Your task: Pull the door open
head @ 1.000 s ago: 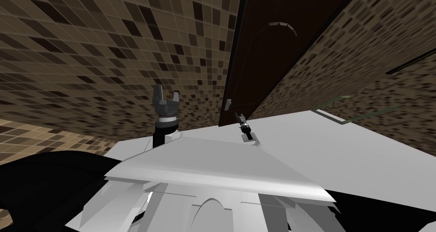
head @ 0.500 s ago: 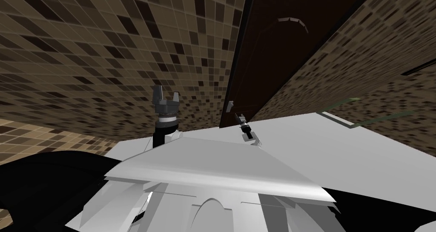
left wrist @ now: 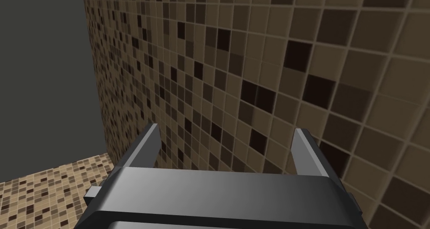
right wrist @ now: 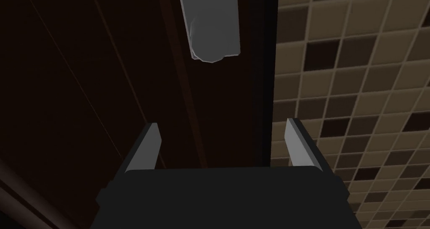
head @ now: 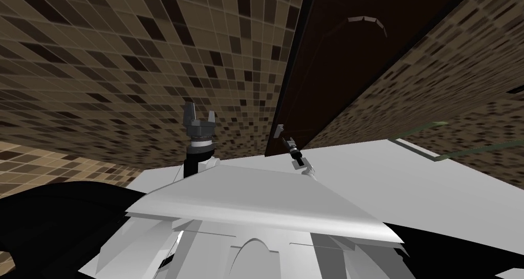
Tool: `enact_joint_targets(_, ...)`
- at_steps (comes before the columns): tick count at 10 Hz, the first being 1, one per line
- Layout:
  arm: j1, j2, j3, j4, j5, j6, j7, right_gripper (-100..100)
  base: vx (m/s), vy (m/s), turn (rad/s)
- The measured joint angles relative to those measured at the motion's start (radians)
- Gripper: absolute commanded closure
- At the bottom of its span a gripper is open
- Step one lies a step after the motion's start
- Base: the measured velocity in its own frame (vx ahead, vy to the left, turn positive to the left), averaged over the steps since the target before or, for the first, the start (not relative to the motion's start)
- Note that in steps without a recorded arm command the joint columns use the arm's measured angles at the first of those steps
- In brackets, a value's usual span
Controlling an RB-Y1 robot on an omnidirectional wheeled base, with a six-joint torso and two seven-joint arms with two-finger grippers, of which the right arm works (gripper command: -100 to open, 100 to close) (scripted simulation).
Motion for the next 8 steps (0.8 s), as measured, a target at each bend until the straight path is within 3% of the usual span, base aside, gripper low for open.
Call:
enact_joint_targets(1,-0.009,-0.006,0.0,0.02,0.007,-0.001,0.016,-100,0.062,0.016,0.004)
enact_joint_targets(2,-0.01,-0.006,-0.001,0.022,0.008,-0.002,0.019,-100,0.092,-0.001,0.285)
enact_joint_targets(6,-0.041,0.032,-0.074,0.074,-0.002,0.019,0.07,-100,0.202,-0.028,0.245)
enact_joint_targets(7,-0.048,0.045,-0.095,0.086,-0.004,0.027,0.086,-100,0.093,-0.012,0.054)
enact_joint_targets(8,-0.05,0.047,-0.097,0.087,-0.005,0.028,0.09,100,-0.008,0.0,-0.05)
